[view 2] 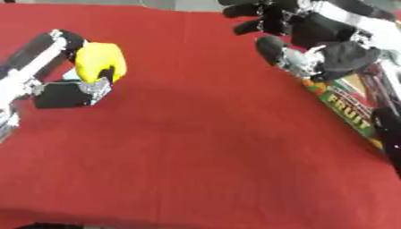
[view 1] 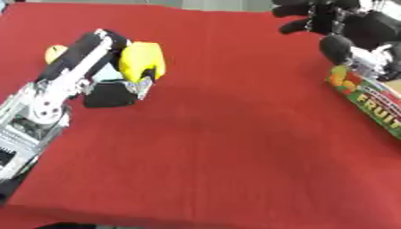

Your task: Pick up the objects with one hand, pass them to the other hand, and then place them into the box on the other side of the table.

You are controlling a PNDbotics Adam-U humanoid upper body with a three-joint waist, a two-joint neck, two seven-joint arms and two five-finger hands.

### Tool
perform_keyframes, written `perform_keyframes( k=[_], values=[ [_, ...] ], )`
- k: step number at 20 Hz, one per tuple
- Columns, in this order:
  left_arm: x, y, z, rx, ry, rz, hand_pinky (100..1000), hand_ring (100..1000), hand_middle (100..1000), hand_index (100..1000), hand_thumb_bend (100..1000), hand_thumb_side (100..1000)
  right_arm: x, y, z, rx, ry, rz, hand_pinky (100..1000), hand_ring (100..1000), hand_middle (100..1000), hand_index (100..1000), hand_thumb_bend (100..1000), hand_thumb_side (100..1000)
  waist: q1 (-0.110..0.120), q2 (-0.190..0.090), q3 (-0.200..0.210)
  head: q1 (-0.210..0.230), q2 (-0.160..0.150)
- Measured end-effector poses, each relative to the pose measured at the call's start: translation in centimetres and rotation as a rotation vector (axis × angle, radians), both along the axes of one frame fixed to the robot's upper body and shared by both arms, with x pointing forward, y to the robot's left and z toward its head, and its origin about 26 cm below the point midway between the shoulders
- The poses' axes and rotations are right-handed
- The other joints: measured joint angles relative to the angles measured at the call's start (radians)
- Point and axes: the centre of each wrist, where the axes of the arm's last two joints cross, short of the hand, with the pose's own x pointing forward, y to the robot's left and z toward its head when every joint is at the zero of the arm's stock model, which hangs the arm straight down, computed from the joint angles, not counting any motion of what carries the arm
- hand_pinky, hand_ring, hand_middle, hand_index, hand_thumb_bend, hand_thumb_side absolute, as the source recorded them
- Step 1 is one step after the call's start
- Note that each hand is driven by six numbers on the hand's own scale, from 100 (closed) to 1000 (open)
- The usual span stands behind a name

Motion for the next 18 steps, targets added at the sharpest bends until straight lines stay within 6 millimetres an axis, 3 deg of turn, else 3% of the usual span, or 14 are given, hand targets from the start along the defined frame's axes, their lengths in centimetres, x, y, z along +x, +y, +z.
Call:
perform_keyframes(
  k=[9,18],
  values=[
    [-0.3,-3.1,-0.6,0.008,-0.119,-0.056,600,494,424,511,100,262,2.0,1.6,-1.1,-0.118,-0.057,-0.045,913,1000,974,953,100,397,-0.004,-0.007,0.0,-0.007,0.0],
    [-0.7,-5.6,-1.0,0.017,-0.206,-0.151,601,493,422,512,100,264,3.9,3.3,-2.5,-0.189,-0.097,-0.082,911,1000,984,958,100,397,-0.003,-0.008,0.003,-0.021,0.0]
  ],
)
